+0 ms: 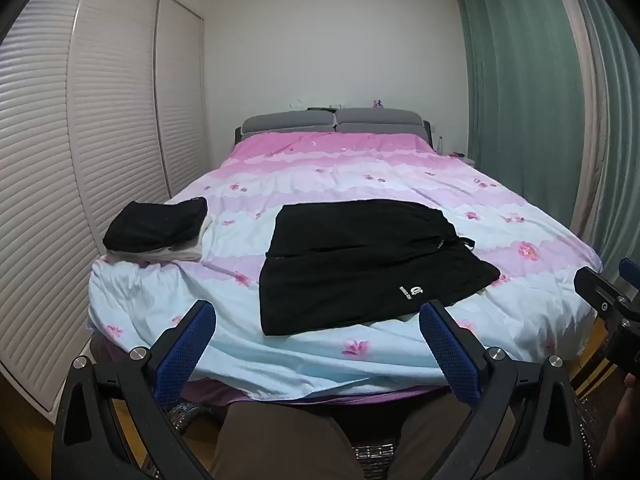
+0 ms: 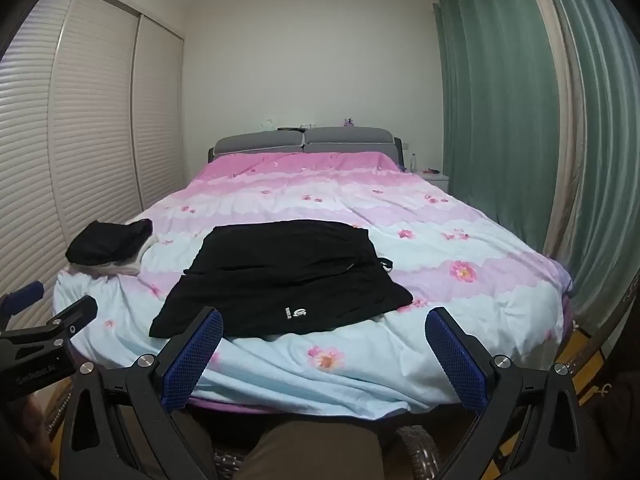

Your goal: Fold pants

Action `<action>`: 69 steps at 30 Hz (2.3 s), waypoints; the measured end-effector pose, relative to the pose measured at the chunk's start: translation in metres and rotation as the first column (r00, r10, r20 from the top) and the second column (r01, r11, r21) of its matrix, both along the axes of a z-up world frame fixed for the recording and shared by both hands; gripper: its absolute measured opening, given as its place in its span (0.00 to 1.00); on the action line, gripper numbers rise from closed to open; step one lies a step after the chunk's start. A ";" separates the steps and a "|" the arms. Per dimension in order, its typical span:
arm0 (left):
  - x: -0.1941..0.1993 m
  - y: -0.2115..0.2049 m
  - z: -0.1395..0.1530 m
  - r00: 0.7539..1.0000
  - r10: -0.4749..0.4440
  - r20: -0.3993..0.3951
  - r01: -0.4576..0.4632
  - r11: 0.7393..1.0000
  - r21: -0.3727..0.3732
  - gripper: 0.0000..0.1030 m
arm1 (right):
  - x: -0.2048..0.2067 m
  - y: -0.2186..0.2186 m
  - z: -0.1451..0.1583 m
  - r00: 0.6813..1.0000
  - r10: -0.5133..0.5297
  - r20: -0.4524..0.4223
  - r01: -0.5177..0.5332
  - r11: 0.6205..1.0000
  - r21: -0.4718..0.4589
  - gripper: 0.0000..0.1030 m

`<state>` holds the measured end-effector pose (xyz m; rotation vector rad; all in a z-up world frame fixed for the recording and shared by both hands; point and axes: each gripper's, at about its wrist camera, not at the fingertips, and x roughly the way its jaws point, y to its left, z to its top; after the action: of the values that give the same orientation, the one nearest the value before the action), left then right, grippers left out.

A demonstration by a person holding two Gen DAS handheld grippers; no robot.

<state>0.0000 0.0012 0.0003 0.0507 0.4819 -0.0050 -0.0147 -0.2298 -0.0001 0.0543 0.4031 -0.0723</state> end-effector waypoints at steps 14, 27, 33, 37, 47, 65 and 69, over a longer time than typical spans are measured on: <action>-0.007 -0.001 0.012 0.998 -0.023 0.051 0.024 1.000 -0.012 1.00 | -0.005 -0.002 0.008 1.000 0.005 0.026 -0.004 1.000 -0.011 1.00; -0.010 0.010 0.011 0.998 -0.004 0.068 0.005 1.000 -0.022 1.00 | -0.007 -0.001 0.007 0.999 0.003 0.034 -0.003 1.000 -0.016 1.00; -0.010 0.011 0.011 0.998 -0.004 0.069 0.005 1.000 -0.022 1.00 | -0.006 0.000 0.008 0.999 0.002 0.037 -0.001 1.000 -0.017 1.00; -0.010 0.010 0.011 0.998 -0.003 0.068 0.005 1.000 -0.021 1.00 | -0.005 0.000 0.010 0.999 0.001 0.038 0.000 1.000 -0.016 1.00; -0.011 0.011 0.010 0.998 0.000 0.068 0.001 1.000 -0.017 1.00 | -0.007 -0.003 0.012 0.999 0.000 0.046 0.001 1.000 -0.013 1.00; -0.011 0.010 0.010 0.998 0.002 0.068 -0.002 1.000 -0.008 1.00 | -0.009 -0.005 0.013 0.999 -0.004 0.053 0.004 1.000 -0.009 1.00; -0.010 0.010 0.010 0.998 0.002 0.069 -0.002 1.000 -0.007 1.00 | -0.008 -0.005 0.014 0.999 -0.004 0.054 0.005 1.000 -0.009 1.00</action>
<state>-0.0104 0.0112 0.0106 0.0434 0.4133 -0.0029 -0.0231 -0.2349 0.0137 0.0479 0.3483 -0.0771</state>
